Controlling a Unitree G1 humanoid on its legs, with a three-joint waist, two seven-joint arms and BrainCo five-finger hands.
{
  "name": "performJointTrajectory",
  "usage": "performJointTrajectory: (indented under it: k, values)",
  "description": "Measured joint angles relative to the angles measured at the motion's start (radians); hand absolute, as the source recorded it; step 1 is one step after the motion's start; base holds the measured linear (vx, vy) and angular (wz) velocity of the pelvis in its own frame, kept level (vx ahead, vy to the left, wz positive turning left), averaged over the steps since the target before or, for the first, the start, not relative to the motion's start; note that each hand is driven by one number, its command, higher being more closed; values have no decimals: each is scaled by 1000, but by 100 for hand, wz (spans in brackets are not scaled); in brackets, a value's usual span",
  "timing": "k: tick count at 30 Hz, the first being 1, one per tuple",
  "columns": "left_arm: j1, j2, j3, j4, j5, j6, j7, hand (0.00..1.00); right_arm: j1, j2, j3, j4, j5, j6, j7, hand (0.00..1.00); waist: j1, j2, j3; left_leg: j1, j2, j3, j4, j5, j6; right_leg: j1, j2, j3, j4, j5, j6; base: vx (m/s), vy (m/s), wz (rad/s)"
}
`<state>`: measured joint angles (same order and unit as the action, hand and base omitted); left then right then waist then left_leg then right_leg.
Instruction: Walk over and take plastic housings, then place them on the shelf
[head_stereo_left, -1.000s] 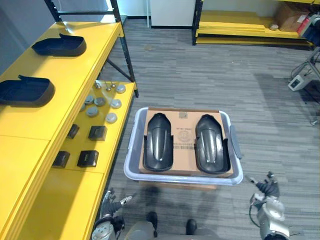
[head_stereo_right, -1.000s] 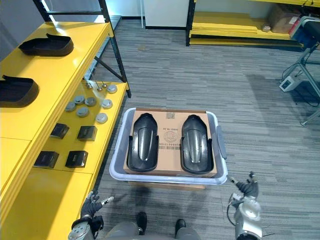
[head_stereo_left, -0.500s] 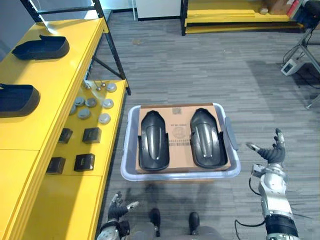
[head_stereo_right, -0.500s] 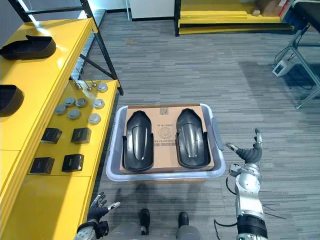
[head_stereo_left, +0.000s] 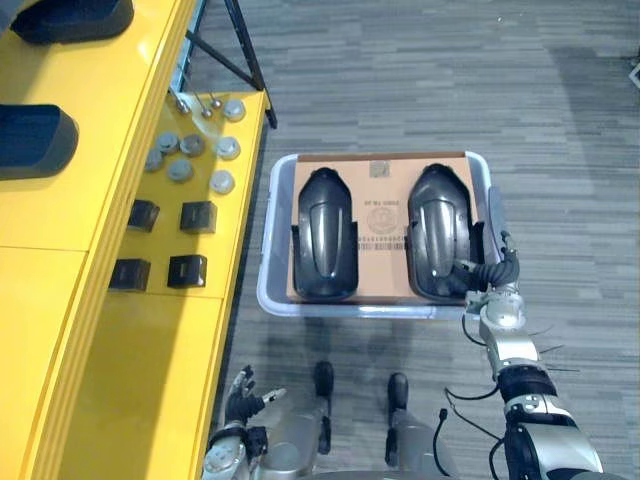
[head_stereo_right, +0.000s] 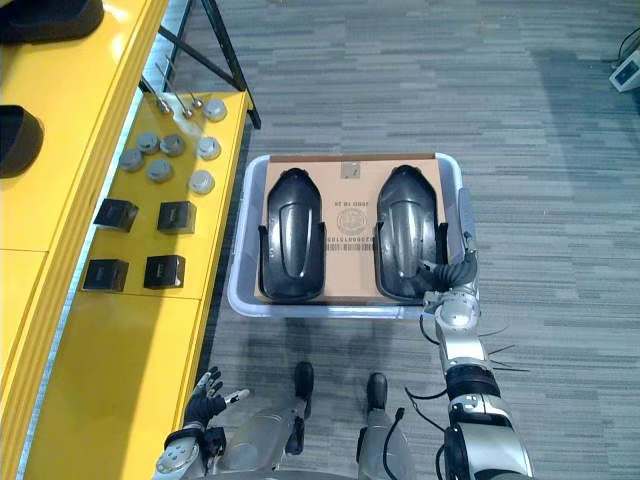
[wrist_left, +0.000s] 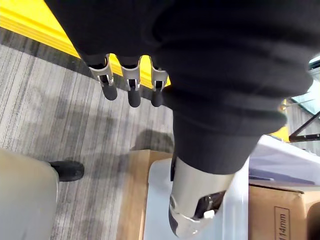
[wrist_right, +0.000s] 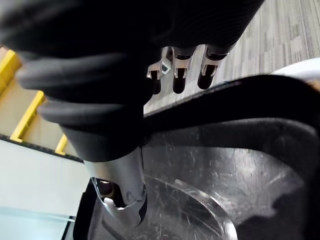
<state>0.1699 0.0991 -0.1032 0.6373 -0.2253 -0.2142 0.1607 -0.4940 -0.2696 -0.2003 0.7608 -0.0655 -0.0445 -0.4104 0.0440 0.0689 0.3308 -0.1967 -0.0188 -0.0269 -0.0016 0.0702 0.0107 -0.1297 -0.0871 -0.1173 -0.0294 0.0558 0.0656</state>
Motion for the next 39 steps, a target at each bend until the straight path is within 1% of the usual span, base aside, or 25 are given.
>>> performJointTrajectory:
  k: [1, 3, 6, 11, 16, 18, 23, 25, 26, 28, 30, 31, 33, 34, 35, 38, 39]
  values:
    - [-4, 0, -7, -1, 0, -4, 5, 0, -21, 0, -15, 35, 21, 9, -6, 100, 1, 0, 11, -2, -1, -5, 0, 3, 1, 0, -1, -6, 0, 1, 0, -12, 3, 19]
    - [-5, -1, -14, -1, 0, -4, 17, 0, -46, -1, -37, 68, 48, 13, -17, 100, 1, 0, 27, -4, -3, -11, 0, 5, 2, 1, -1, -12, 0, 1, 0, -9, 11, 11]
    - [-7, -1, -15, 0, -3, -4, 19, 0, -70, -8, -59, 90, 75, 10, -35, 100, 1, 0, 43, -6, -3, -16, -4, 9, 3, 1, -1, -16, 0, 1, 0, -9, 9, 6]
    - [-16, -1, -16, 0, -10, -4, 20, 0, -71, -21, -62, 90, 105, 4, -27, 100, -1, 0, 43, 1, -7, -15, -35, 26, -1, -8, 1, -14, 0, 2, -3, 1, 0, -1]
    - [-18, -1, -22, 0, -10, -4, 19, 0, -62, -21, -61, 82, 114, -2, -23, 100, -1, 0, 43, 25, -1, -2, -45, 26, -1, 4, 6, -2, 0, 4, -5, 3, -6, -8]
    - [-18, -1, -25, -2, -10, -3, 18, 0, -44, -19, -60, 48, 115, -1, -22, 100, -1, 0, 43, 36, 1, 0, -55, 28, -3, 9, 7, 2, 0, 3, -5, 4, -4, -7]
    - [-10, -1, -25, -58, -9, 7, 15, 0, 120, 22, -60, -167, 93, 13, -24, 100, -1, -3, 42, 61, 1, -4, -65, 28, -3, 32, 5, -1, 0, 1, -2, 6, 0, 1]
    - [-2, -1, -25, -120, -7, 10, 14, 0, 202, 35, -71, -297, 64, 14, -27, 100, -7, -4, 33, 70, 0, -10, -68, 29, -2, 42, 1, -9, 0, -2, 2, 11, 3, 8]
    - [4, -1, -25, -140, -7, 10, 14, 0, 221, 38, -76, -329, 56, 14, -27, 100, -8, -4, 28, 70, -1, -14, -69, 29, -1, 43, 0, -12, 0, -3, 3, 14, 3, 17]
    - [16, -1, -24, -189, -7, 10, 13, 0, 265, 41, -80, -402, 39, 13, -32, 100, -27, -4, 4, 72, -5, -28, -70, 32, 3, 51, -4, -21, -1, -5, 6, 24, 2, 18]
    - [48, 4, -20, -296, -7, 11, 13, 0, 304, 80, -82, -493, 6, 11, -46, 100, -29, -18, -31, 89, -3, -28, -82, 32, 3, 63, -4, -19, -1, -14, 5, 14, -1, 2]
    - [55, 3, -21, -325, -7, 11, 13, 0, 318, 88, -83, -518, -6, 10, -46, 100, -29, -20, -41, 94, -2, -29, -87, 32, 3, 66, -4, -21, -1, -16, 4, 24, -24, 3]
    - [65, 2, -19, -447, -7, 9, 14, 0, 350, 116, -82, -590, -58, 0, -49, 100, -29, -28, -71, 104, -2, -39, -91, 30, 0, 79, -4, -32, 0, -27, 5, 19, -28, 13]
    - [71, 1, -17, -486, -6, 9, 14, 0, 354, 124, -82, -608, -69, 0, -50, 100, -32, -29, -77, 106, -3, -44, -91, 30, 1, 82, -4, -42, 2, -29, 3, 18, -29, 19]
    - [76, 0, -14, -567, -6, 7, 14, 0, 367, 135, -79, -650, -95, -1, -58, 100, -33, -31, -82, 113, -3, -51, -91, 31, 2, 92, -4, -49, 3, -33, 3, 22, -27, 19]
    - [84, -7, -5, -749, -4, -10, 18, 0, 375, 165, -49, -746, -166, -3, -68, 100, -30, -37, -111, 119, -3, -56, -91, 31, 2, 100, -4, -60, 3, -38, 2, 26, -22, 9]
    - [78, -15, -4, -808, -4, -16, 20, 0, 374, 167, -28, -780, -184, -6, -70, 100, -30, -37, -112, 126, -4, -59, -91, 32, 2, 111, -5, -65, 0, -38, 2, 30, -23, 8]
